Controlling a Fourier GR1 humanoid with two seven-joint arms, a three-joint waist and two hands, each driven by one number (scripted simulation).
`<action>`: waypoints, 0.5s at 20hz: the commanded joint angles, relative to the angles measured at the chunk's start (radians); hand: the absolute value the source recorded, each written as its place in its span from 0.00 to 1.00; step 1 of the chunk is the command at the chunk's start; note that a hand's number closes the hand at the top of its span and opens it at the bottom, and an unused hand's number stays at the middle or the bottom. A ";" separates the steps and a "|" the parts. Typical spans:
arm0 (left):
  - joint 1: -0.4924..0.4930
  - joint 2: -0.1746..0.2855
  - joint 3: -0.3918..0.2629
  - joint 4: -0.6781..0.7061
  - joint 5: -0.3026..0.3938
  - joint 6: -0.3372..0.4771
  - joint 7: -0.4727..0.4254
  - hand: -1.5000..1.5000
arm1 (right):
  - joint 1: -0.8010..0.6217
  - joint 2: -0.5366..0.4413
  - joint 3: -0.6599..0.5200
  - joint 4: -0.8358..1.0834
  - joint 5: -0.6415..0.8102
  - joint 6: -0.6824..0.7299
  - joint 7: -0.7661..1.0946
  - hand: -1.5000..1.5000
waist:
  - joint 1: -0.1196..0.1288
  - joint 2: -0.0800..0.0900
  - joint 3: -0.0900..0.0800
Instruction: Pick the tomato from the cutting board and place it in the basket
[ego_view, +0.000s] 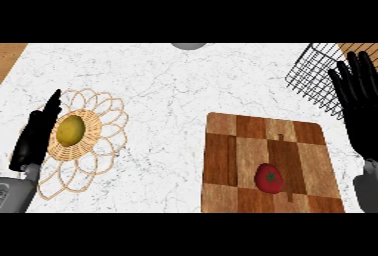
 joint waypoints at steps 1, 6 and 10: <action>0.018 -0.061 0.015 0.030 0.041 -0.021 -0.017 0.50 | -0.061 0.037 0.045 0.019 0.038 -0.013 0.002 1.00 | 0.010 -0.001 0.030; 0.168 -0.214 -0.032 0.075 0.162 -0.066 0.006 0.50 | -0.121 0.064 0.084 0.018 -0.050 0.137 -0.064 1.00 | 0.034 0.007 0.029; 0.195 -0.187 -0.053 0.016 0.172 -0.119 0.042 0.50 | -0.081 0.132 0.394 -0.026 0.211 0.134 -0.113 1.00 | 0.049 -0.001 0.029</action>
